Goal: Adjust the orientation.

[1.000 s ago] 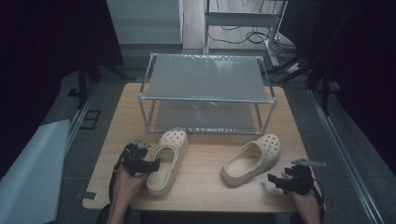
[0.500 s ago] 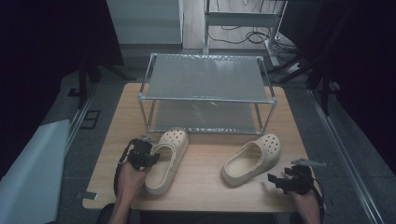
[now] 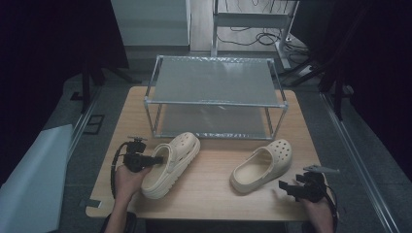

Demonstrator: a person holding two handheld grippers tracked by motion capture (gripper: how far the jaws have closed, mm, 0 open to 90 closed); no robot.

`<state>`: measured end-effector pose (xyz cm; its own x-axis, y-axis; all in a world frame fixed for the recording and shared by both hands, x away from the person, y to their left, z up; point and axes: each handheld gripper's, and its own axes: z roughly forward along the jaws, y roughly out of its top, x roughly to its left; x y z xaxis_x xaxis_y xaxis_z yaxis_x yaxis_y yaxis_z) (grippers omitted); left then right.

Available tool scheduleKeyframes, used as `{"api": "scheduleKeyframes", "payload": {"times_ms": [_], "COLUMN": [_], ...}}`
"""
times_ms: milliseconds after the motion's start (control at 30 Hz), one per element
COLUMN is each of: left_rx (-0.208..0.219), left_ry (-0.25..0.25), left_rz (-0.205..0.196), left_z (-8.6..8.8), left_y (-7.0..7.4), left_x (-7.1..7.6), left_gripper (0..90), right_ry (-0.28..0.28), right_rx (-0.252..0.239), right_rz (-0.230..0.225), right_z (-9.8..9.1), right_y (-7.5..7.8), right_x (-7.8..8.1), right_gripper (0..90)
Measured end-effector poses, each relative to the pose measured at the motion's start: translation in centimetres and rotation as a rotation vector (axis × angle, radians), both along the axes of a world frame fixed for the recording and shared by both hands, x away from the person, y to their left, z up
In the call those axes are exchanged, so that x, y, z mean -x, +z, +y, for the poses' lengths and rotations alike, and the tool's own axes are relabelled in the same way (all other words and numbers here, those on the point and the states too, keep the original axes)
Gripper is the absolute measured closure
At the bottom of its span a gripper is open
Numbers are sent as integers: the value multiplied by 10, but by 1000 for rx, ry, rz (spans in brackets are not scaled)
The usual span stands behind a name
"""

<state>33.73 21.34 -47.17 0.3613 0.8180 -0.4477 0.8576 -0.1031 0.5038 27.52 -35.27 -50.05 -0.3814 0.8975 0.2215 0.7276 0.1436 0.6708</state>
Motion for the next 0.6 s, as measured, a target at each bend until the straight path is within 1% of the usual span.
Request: {"api": "scheduleKeyframes", "payload": {"times_ms": [33,200,267,500,600], "left_rx": [26,57,79,154,174], "left_ry": [-3,-11,-17,-40,-57], "left_rz": [9,26,33,39,34], "left_z": [0,-1,0,-3,-6], "left_y": [1,5,8,21,29], "left_x": [0,-3,-5,-10,-12], "left_gripper": [768,768,768,767,767], "right_ry": [-1,-2,-3,-3,-3], "right_rx": [-2,-2,-3,-6,-7], "right_rz": [0,-2,-4,-3,-3], "right_z": [0,0,0,-1,-1], "right_y": [0,0,0,0,0], "right_x": [0,0,0,0,0], "right_gripper": [128,128,128,128,129]}}
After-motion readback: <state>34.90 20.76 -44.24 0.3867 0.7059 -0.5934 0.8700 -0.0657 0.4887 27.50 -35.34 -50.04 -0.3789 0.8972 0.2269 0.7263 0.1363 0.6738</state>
